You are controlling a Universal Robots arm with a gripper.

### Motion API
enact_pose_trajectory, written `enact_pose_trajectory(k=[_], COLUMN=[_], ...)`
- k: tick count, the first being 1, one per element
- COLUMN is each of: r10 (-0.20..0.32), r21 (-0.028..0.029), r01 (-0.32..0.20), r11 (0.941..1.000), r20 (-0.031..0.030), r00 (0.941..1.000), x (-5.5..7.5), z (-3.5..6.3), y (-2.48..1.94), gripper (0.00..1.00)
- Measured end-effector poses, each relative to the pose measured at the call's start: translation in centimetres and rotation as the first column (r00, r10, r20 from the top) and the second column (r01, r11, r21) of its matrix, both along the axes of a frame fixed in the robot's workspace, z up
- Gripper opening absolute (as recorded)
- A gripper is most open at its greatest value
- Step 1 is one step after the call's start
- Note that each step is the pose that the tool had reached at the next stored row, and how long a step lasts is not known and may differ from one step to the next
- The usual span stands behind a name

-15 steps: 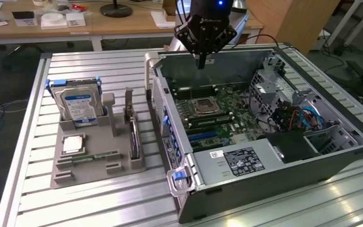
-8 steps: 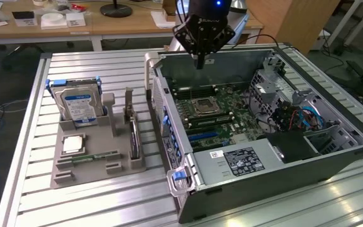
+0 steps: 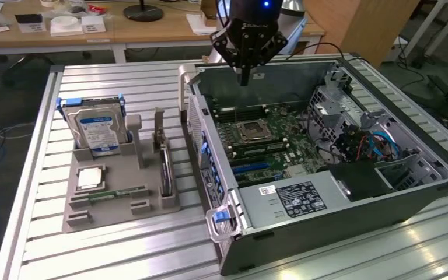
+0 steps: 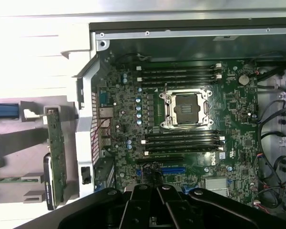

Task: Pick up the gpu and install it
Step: 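Reach for the gpu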

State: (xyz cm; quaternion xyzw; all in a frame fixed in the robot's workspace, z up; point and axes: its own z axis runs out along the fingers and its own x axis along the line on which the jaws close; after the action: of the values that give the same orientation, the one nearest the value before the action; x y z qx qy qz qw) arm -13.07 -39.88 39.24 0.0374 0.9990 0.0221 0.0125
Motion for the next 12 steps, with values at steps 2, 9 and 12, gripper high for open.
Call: enact_pose_trajectory(k=[2, 9, 12], r10=[0.0, 0.0, 0.0], r21=[0.0, 0.0, 0.0], r01=[0.0, 0.0, 0.0], r11=[1.0, 1.0, 1.0], r20=[0.0, -0.0001, 0.0], r00=[1.0, 1.0, 1.0], x=[-0.1, -0.7, -1.1], z=[-0.01, -0.05, -0.07], y=[0.0, 0.0, 0.0], gripper=[0.11, 0.11, 0.11])
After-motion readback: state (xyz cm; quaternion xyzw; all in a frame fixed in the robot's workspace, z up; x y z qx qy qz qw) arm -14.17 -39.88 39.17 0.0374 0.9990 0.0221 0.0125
